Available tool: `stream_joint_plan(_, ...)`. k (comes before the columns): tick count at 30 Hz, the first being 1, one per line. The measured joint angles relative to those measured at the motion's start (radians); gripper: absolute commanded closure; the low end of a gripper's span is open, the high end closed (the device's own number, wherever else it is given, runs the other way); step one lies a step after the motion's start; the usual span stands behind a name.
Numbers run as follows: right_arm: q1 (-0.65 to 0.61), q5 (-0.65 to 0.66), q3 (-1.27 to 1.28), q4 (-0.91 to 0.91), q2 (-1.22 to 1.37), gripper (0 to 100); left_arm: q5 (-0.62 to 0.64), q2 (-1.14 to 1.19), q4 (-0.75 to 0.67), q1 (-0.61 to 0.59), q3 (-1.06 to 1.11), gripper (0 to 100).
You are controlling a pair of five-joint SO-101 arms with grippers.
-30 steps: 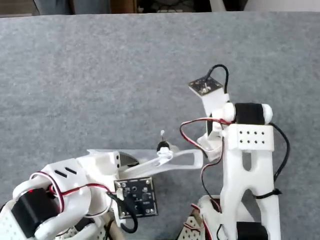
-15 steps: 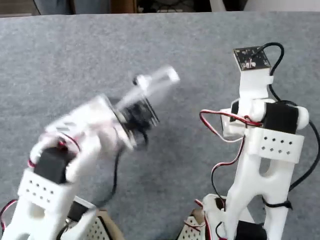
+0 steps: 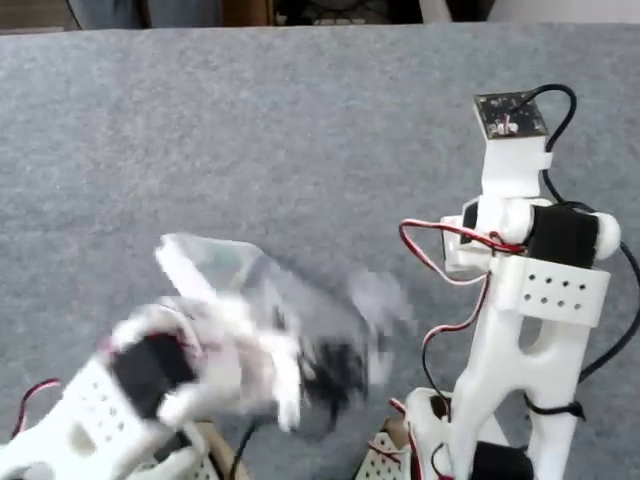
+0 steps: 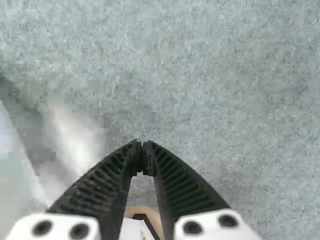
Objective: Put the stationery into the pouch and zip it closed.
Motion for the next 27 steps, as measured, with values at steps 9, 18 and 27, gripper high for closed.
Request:
stream_joint_plan(9, -0.028, 0.061, 0.0, 0.005, 0.0, 98.4, -0.012, 0.005, 0.026, 0.1, 0.215, 97)
stream_joint_plan(18, -0.17, 0.299, 0.157, 0.005, -0.021, 98.5, -0.106, 0.008, 0.002, -0.227, 0.06, 97)
stream_joint_plan(27, -0.301, 0.396, 0.189, 0.005, 0.017, 83.8, -0.169, 0.018, -0.157, -0.548, -0.017, 97)
